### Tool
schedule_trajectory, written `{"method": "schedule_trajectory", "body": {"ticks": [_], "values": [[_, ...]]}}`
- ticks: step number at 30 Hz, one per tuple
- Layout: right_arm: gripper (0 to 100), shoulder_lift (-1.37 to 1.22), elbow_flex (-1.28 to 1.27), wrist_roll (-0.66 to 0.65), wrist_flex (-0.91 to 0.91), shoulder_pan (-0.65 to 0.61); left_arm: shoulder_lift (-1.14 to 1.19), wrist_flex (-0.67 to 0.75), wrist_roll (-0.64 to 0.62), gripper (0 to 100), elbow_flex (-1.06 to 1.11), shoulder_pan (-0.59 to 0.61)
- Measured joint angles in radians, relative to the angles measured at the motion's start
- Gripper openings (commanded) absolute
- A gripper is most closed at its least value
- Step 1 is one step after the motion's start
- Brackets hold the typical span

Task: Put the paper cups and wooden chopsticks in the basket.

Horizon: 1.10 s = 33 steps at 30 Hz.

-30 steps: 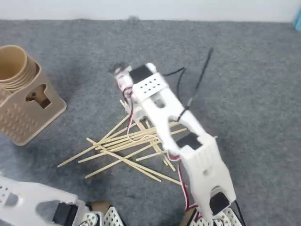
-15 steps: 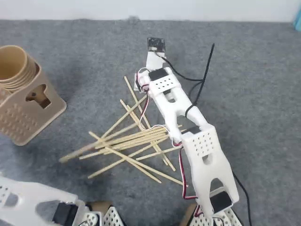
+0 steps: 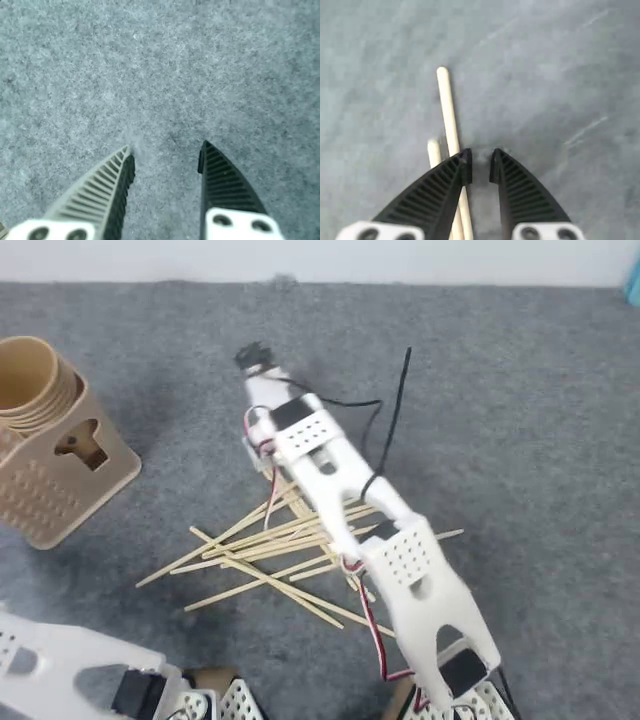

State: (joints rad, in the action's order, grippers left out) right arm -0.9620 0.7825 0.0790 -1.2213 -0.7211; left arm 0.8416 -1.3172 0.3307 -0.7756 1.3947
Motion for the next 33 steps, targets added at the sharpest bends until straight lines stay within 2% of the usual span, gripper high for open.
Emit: {"method": "schedule_trajectory", "body": {"ticks": [7, 13, 18, 23, 28, 33], "values": [[8.0, -0.002, 0.069, -0.106, -0.279, -0.123, 0.0, -0.015, 0.0, 20, -0.087, 0.0], [8.0, -0.005, 0.163, -0.124, -0.477, -0.215, 0.0, -0.098, 0.0, 20, -0.203, -0.005], [8.0, -0.005, 0.324, -0.124, -0.532, -0.195, 0.0, -0.184, -0.035, 20, -0.339, -0.011], [8.5, 0.051, 0.368, -0.063, -0.534, -0.101, 0.0, -0.311, -0.103, 20, -0.523, -0.041], [8.5, 0.315, 0.204, -0.06, -0.534, -0.061, 0.0, -0.4, -0.195, 20, -0.706, -0.114], [8.5, 0.568, -0.06, -0.152, -0.534, -0.063, -0.009, -0.405, -0.285, 20, -0.686, -0.206]]}}
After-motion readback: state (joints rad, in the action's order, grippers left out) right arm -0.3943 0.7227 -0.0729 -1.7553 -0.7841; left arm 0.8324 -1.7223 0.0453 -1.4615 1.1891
